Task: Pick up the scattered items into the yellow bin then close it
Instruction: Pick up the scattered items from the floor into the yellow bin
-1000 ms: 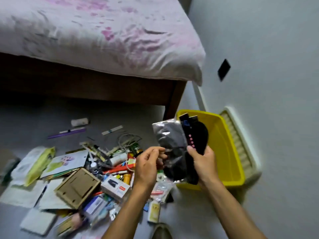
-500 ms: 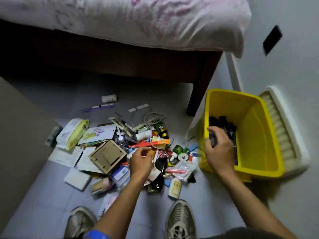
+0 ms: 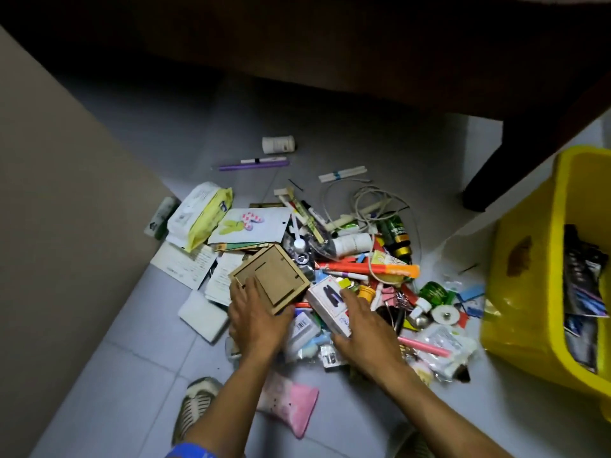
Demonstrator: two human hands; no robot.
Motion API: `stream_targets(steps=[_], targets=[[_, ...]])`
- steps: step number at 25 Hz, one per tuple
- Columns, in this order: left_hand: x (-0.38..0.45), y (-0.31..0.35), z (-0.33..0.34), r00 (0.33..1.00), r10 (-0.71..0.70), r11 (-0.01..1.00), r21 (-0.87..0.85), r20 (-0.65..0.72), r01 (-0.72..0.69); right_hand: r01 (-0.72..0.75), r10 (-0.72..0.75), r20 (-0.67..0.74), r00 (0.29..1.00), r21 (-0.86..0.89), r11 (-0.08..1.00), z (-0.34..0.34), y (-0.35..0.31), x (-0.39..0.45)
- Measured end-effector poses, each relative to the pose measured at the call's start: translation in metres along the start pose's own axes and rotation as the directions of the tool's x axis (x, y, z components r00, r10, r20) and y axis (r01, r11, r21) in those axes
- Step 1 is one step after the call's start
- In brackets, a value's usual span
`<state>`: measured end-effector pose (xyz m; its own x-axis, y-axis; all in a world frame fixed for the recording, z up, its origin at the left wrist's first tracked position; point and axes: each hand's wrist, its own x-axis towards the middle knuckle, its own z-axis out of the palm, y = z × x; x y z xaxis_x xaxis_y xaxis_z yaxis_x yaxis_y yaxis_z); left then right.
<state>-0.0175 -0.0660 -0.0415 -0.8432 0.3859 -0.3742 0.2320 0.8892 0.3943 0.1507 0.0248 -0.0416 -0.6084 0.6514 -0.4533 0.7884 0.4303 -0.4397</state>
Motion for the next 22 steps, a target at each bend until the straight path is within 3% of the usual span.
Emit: stream_targets(steps=[2, 3, 6, 8, 10, 18, 20, 22], targets=[[0.016, -0.001, 0.005, 0.994, -0.095, 0.952, -0.297, -0.047, 0.077, -0.044, 0.06, -0.058, 0.997, 0.242, 0.969, 0.001, -0.004, 0.006], [0.021, 0.0, 0.008, 0.984, -0.169, 0.882, -0.455, -0.056, 0.126, -0.069, 0.103, -0.064, 0.993, 0.392, 0.917, -0.002, -0.006, 0.006], [0.024, 0.005, 0.015, 0.915, -0.381, 0.499, -0.803, 0.135, 0.326, -0.104, 0.165, -0.002, 0.986, 0.769, 0.631, -0.015, -0.007, 0.0], [0.022, 0.005, 0.016, 0.855, -0.451, 0.34, -0.837, 0.256, 0.429, -0.109, 0.187, 0.025, 0.982, 0.883, 0.457, -0.03, -0.005, -0.01], [0.02, 0.007, 0.018, 0.829, -0.443, 0.314, -0.807, 0.342, 0.501, -0.104, 0.206, 0.024, 0.978, 0.914, 0.391, -0.046, -0.002, -0.025], [0.0, 0.025, -0.002, 0.785, -0.244, 0.196, -0.764, 0.569, 0.615, -0.108, 0.189, 0.034, 0.981, 0.912, 0.396, -0.079, 0.001, -0.056], [-0.011, 0.025, -0.006, 0.841, -0.215, 0.233, -0.81, 0.496, 0.538, -0.088, 0.2, 0.011, 0.98, 0.921, 0.38, -0.08, -0.006, -0.048], [-0.036, 0.033, -0.013, 0.94, -0.14, 0.396, -0.853, 0.311, 0.341, -0.024, 0.23, -0.059, 0.971, 0.939, 0.343, -0.082, -0.016, -0.041]])
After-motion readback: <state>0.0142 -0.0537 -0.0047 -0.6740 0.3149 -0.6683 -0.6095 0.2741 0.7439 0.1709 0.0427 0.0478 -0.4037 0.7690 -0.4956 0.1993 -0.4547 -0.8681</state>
